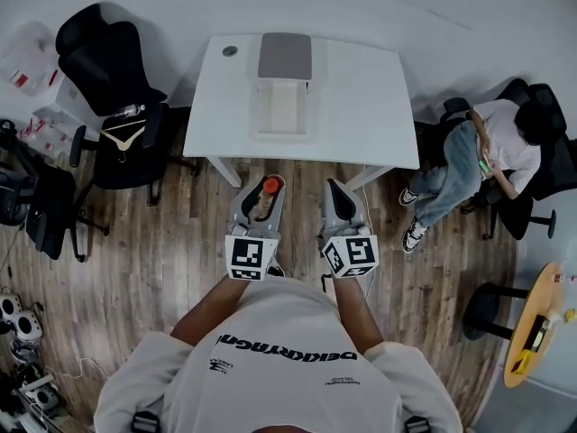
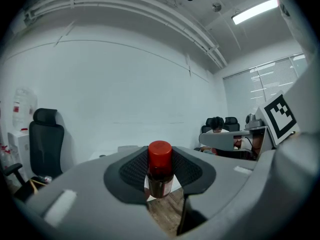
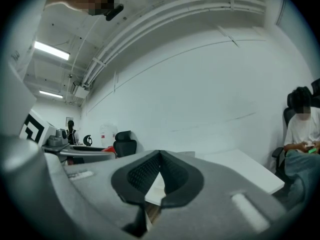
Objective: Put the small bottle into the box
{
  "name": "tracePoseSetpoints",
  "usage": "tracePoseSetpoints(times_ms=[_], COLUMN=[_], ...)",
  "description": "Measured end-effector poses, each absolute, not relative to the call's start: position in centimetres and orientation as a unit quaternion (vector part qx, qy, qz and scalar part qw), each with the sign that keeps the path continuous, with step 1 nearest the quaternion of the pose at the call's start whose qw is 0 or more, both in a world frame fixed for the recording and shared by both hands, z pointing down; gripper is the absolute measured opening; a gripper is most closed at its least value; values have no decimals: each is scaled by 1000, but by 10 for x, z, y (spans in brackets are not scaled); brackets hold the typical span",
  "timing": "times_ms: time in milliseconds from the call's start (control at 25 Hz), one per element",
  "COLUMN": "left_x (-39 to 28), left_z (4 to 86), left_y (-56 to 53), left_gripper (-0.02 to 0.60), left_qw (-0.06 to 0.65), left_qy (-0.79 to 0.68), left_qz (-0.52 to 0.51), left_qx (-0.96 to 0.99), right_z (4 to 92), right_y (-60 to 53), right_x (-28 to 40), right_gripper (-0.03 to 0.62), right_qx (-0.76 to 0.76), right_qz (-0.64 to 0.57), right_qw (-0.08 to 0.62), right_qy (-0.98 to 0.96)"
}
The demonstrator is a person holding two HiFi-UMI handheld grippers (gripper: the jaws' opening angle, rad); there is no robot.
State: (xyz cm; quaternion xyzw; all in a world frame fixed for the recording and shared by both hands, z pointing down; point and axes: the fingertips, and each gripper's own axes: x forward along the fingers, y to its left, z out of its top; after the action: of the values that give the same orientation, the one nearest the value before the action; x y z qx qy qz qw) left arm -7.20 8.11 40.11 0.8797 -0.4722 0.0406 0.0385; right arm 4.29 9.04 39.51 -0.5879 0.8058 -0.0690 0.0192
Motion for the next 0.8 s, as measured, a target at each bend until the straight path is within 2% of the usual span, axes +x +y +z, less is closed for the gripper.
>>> tracePoseSetpoints(times_ms=[800], left_x=[-68], left_z=[413], left_y=[5], left_gripper=[147], left_qw=[50], left_qy=[-472], left_qz=[52], left_qx=[879], right_z=[398], right_y=[11], right_x=[44], right_gripper=[0], right_qx=[-590], right_qz=[-74], right_qw=[17], right_qy=[803])
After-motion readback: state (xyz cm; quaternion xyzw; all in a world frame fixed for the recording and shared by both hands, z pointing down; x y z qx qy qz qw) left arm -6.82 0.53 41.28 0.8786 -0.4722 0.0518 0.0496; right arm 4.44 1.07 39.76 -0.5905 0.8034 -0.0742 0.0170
